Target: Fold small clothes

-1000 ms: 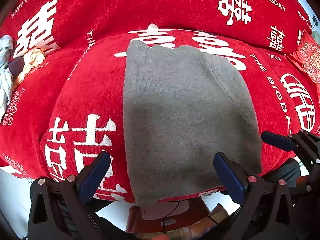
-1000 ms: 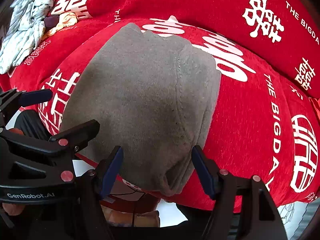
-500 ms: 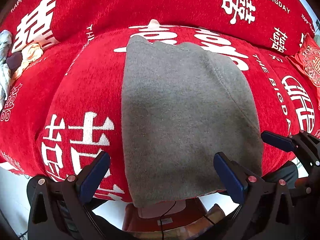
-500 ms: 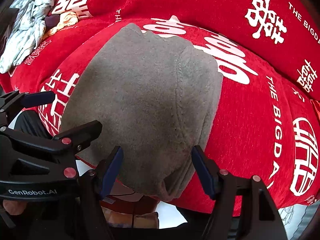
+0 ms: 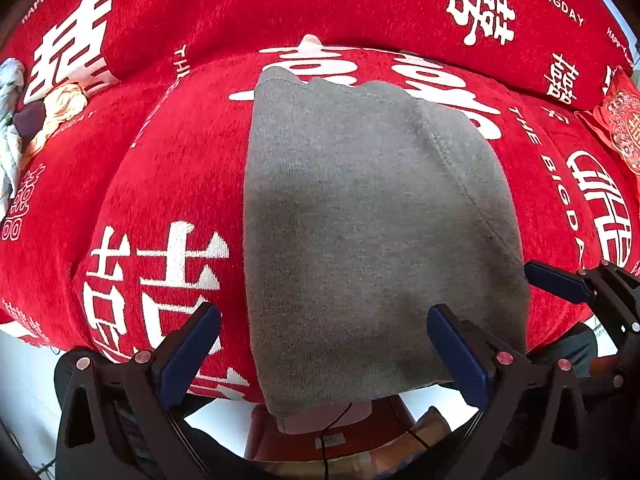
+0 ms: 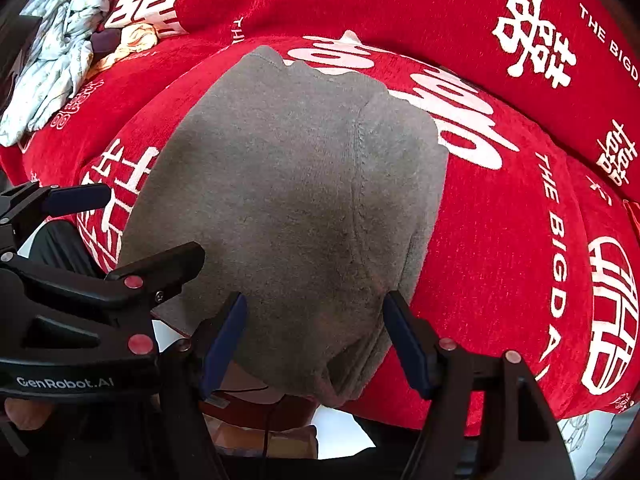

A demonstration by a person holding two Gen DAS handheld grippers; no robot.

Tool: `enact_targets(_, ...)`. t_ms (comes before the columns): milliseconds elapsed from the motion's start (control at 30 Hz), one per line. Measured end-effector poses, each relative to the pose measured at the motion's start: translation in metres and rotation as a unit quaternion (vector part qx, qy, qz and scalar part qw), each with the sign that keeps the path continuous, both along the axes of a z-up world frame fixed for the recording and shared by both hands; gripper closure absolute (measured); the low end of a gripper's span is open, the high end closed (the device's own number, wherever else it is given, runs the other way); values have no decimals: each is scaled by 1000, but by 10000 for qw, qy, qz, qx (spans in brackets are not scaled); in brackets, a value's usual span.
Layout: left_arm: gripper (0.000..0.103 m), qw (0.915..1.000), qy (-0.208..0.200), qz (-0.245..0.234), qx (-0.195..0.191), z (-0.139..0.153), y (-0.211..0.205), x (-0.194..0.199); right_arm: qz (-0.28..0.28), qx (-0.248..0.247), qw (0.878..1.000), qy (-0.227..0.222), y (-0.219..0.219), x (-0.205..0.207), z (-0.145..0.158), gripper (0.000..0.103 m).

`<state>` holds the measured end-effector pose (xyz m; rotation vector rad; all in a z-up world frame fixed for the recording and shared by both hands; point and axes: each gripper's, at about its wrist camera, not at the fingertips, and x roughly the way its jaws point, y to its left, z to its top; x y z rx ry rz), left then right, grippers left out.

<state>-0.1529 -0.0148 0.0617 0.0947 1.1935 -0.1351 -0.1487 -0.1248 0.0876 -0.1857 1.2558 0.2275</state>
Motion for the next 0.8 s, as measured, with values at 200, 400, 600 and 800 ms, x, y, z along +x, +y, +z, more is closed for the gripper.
enact_targets(200,0,10000,-4,1,6,0,0,0,3,27,10000,-30,-1,0,1,29)
enact_targets(400,0,10000,22,27,11,1,1,0,55,3,10000,-51,-1,-1,2,29)
enact_targets(600,0,10000,9,45,63,1,-2,-2,69,62,9999,-58,-3,-1,2,29)
enact_targets(800,0,9999,-32,63,131,2,-5,-3,61,120,9999,-63,-6,-1,1,29)
